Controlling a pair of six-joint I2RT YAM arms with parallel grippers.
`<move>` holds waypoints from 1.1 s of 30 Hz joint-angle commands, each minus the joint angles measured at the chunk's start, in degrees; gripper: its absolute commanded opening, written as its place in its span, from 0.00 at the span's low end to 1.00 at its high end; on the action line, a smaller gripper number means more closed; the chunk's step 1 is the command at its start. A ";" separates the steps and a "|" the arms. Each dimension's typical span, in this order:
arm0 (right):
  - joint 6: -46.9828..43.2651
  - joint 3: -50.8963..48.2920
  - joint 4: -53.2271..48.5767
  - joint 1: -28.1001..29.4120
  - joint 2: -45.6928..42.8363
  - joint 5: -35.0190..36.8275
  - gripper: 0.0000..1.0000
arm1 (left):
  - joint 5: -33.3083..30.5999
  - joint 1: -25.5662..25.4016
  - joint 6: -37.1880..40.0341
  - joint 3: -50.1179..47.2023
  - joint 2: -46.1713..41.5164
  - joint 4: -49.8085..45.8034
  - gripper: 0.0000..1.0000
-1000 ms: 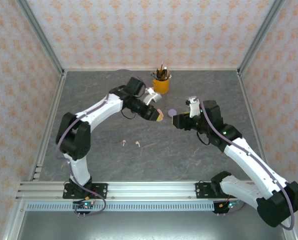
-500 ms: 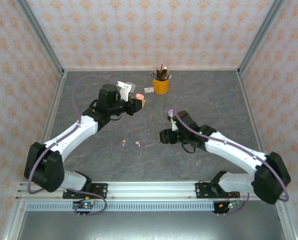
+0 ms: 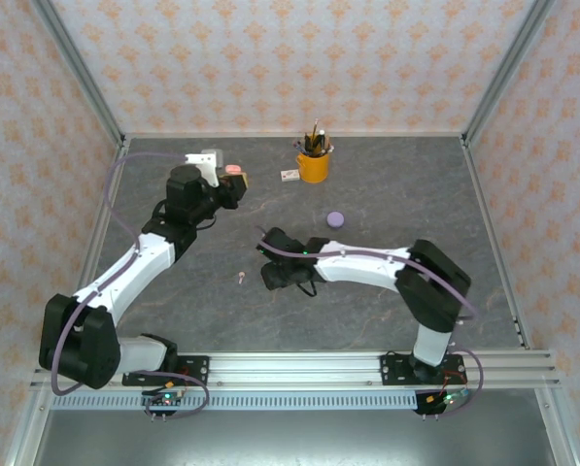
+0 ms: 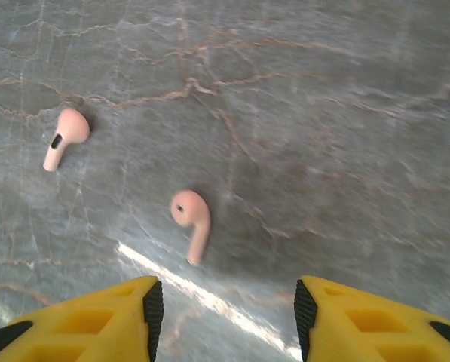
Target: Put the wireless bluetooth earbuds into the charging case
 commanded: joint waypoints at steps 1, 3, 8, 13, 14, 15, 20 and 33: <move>-1.48 4.42 -3.88 0.93 4.04 4.24 0.50 | -3.57 2.28 -3.17 -1.34 -2.67 3.78 0.00; -1.62 6.16 -4.26 1.07 6.19 4.42 0.49 | -3.82 3.15 -3.80 -1.66 -3.27 3.81 0.00; -2.24 9.61 -5.19 1.04 10.69 4.52 0.48 | -3.19 4.07 -4.21 -1.88 -4.11 3.70 0.00; -2.57 11.44 -5.76 1.04 13.32 4.41 0.45 | -3.04 4.38 -4.56 -1.96 -4.49 3.87 0.00; -2.58 11.58 -5.83 0.99 13.55 4.50 0.44 | -2.96 4.40 -4.67 -1.98 -4.61 3.84 0.00; -2.56 11.68 -5.85 1.03 13.79 4.57 0.42 | -2.83 4.35 -4.65 -2.05 -4.73 3.90 0.00; -2.30 10.56 -5.85 1.03 13.66 5.63 0.29 | -2.03 4.38 -4.91 -2.22 -4.92 4.14 0.00; -0.62 0.82 -3.59 -1.64 4.80 9.46 0.21 | 3.32 4.33 -6.65 -2.70 -4.40 5.37 0.00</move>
